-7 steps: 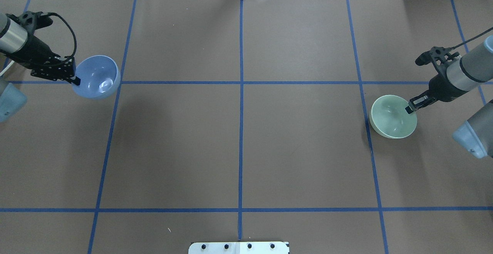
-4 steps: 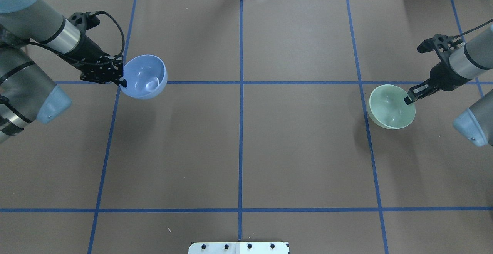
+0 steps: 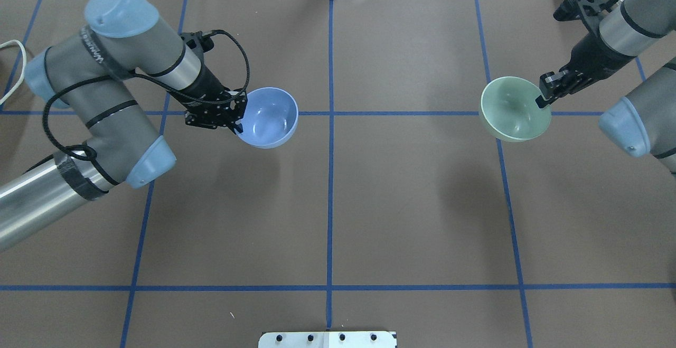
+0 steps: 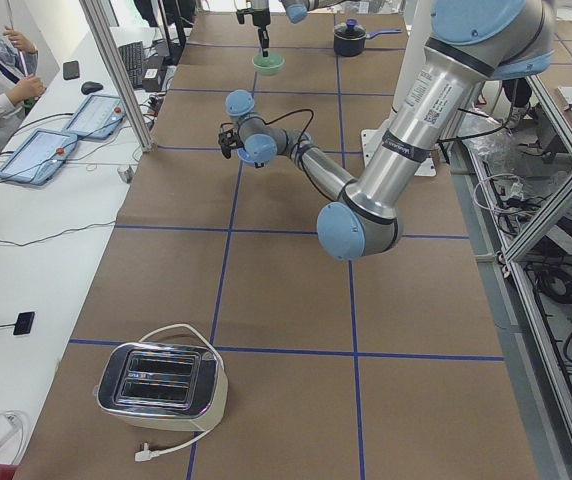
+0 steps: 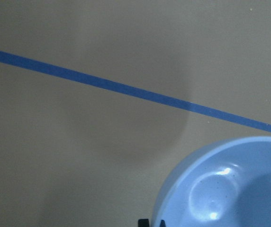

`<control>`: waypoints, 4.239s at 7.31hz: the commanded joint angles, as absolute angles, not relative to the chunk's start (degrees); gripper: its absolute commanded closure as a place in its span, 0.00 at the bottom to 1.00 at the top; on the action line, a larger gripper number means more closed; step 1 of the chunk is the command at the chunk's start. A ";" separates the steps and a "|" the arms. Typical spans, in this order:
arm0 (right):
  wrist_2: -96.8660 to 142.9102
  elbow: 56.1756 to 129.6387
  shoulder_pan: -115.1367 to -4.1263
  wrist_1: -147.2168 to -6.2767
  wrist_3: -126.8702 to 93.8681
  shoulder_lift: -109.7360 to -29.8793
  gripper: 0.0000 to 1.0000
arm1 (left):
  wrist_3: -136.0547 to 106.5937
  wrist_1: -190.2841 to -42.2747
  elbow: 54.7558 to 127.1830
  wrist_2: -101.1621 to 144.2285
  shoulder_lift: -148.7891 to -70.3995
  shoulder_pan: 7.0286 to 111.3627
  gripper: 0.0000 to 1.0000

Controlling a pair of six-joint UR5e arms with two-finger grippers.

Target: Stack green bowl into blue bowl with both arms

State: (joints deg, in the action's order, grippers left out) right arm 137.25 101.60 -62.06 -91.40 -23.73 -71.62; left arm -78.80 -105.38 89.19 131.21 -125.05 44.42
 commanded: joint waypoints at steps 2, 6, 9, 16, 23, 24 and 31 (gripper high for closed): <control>136.76 103.97 -58.38 -96.24 -34.39 -63.58 1.00 | -81.65 -102.92 85.71 124.81 -130.94 38.33 1.00; 136.76 105.64 -54.15 -96.24 -42.97 -58.11 1.00 | -84.80 -108.95 81.58 121.11 -132.01 35.25 1.00; 135.62 105.38 -51.07 -96.24 -45.17 -54.24 1.00 | -85.08 -112.75 80.77 121.11 -131.92 34.89 0.68; 127.65 97.15 -43.61 -90.92 -47.19 -48.34 1.00 | -67.63 -114.78 84.02 135.59 -124.83 49.28 0.21; 121.91 85.79 -37.97 -85.78 -47.55 -45.27 1.00 | -55.37 -114.79 83.94 141.94 -118.30 57.39 0.21; 121.21 83.95 -37.53 -85.61 -47.29 -44.31 1.00 | -55.37 -114.79 83.94 141.94 -118.30 57.39 0.21; 119.79 81.47 -37.18 -85.34 -46.05 -42.89 1.00 | -55.28 -114.79 83.85 141.86 -117.86 57.30 0.20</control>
State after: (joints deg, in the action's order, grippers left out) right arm 119.88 81.52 -37.18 -85.35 -46.14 -42.98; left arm -55.34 -114.79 83.85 141.85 -117.87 57.31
